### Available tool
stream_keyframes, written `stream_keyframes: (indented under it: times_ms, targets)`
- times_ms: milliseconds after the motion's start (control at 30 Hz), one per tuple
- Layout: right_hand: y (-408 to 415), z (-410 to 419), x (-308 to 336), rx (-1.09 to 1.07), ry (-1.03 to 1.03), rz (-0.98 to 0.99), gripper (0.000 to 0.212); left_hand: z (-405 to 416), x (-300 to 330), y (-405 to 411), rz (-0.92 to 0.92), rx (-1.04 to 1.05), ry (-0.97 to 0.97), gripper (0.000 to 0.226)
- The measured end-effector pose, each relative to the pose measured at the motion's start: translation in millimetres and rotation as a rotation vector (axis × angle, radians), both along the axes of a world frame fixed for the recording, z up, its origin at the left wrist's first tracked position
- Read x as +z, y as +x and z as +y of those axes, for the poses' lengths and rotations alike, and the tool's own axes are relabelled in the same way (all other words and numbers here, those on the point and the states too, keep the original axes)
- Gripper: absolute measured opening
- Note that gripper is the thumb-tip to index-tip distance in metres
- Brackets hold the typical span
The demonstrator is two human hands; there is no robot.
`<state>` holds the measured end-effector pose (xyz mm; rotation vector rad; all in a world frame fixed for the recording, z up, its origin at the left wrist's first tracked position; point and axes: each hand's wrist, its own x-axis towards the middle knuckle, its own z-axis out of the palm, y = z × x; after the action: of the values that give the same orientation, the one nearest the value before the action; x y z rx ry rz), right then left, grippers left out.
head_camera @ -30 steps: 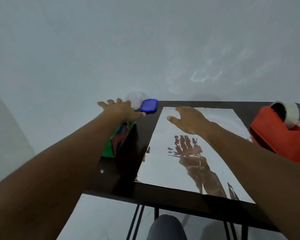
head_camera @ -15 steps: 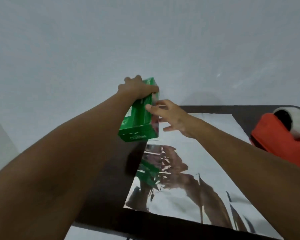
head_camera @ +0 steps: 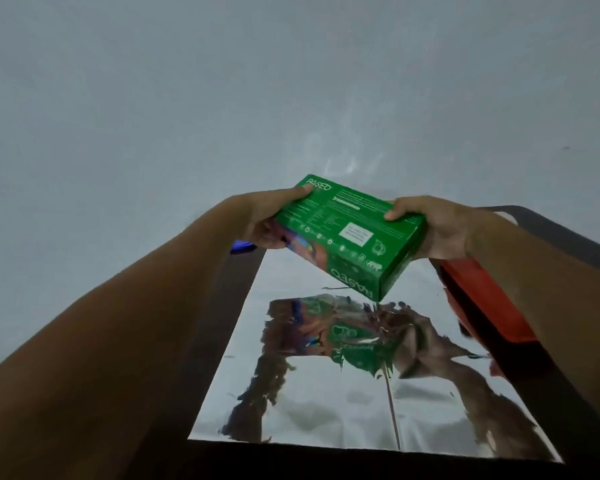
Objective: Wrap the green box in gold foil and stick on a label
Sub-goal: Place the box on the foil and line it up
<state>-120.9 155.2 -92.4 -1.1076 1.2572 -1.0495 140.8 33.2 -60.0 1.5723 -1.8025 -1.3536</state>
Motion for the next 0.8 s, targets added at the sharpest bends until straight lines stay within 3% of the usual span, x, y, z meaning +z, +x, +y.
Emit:
stream_keyframes:
  times_ms: [100,200,400,567,800]
  targets:
    - [-0.7,-4.4,-1.8,-0.250,-0.013,-0.014,0.022,-2.6,-11.3,0.5,0.078,0.087,0.037,0.066]
    - [3.1,-15.0,-7.4,-0.426,-0.089,-0.113,0.022,-2.0,-16.9,-1.2,0.110,0.154,0.057,0.061]
    - [23.5,-21.2,-18.6,-0.428,-0.049,-0.192,0.020,12.0,-32.5,-6.1,-0.012,0.169,0.048,0.051]
    - [25.2,-15.7,-33.2,-0.451,-0.001,-0.178,0.018,14.3,-41.9,0.9,-0.260,0.149,-0.033,0.063]
    - [27.9,-10.4,-48.5,-0.459,0.030,-0.207,0.018,22.4,-55.6,1.1,-0.216,0.136,-0.034,0.061]
